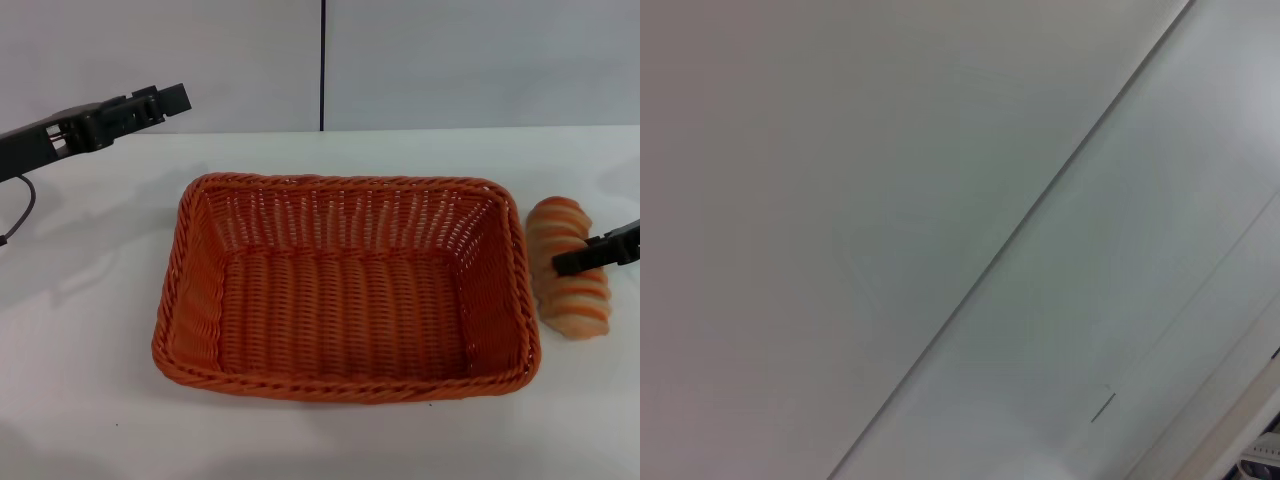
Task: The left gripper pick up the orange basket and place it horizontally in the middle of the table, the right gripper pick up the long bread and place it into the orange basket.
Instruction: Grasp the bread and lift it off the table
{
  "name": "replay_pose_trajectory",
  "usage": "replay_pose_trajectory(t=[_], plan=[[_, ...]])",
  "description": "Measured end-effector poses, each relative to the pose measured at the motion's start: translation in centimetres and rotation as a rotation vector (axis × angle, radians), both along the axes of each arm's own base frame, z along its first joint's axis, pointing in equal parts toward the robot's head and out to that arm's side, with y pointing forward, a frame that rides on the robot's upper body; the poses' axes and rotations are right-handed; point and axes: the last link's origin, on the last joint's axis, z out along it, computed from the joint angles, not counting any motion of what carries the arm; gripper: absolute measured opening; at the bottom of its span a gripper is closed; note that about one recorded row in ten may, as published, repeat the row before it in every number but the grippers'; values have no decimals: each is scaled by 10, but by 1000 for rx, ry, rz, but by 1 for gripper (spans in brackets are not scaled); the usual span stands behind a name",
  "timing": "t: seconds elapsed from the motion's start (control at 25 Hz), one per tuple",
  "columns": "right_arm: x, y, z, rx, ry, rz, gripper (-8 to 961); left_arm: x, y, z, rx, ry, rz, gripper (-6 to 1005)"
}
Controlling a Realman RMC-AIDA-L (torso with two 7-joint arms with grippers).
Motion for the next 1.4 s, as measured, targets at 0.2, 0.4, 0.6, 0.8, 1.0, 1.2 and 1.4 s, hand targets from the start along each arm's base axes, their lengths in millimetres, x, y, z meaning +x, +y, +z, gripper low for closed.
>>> replay_pose_trajectory(t=[0.2, 0.4, 0.6, 0.8, 1.0, 1.2, 1.4], plan=[[0, 0, -1, -2, -5, 6, 598, 0, 2, 1, 3, 5, 0, 813], [-1, 0, 0, -4, -7, 12, 577, 2, 3, 1, 4, 5, -4, 813], [-1, 0, 1, -5, -8, 14, 555, 3, 4, 1, 5, 1, -6, 813], [0, -1, 1, -5, -6, 12, 490, 5, 4, 0, 3, -6, -15, 813], [1, -2, 1, 0, 4, 5, 444, 7, 4, 0, 6, -5, -23, 813], [3, -5, 1, 7, 13, -2, 404, 7, 5, 0, 8, -8, -26, 813], [2, -7, 15, 77, 58, 14, 358, 10, 6, 2, 8, -9, -34, 813]])
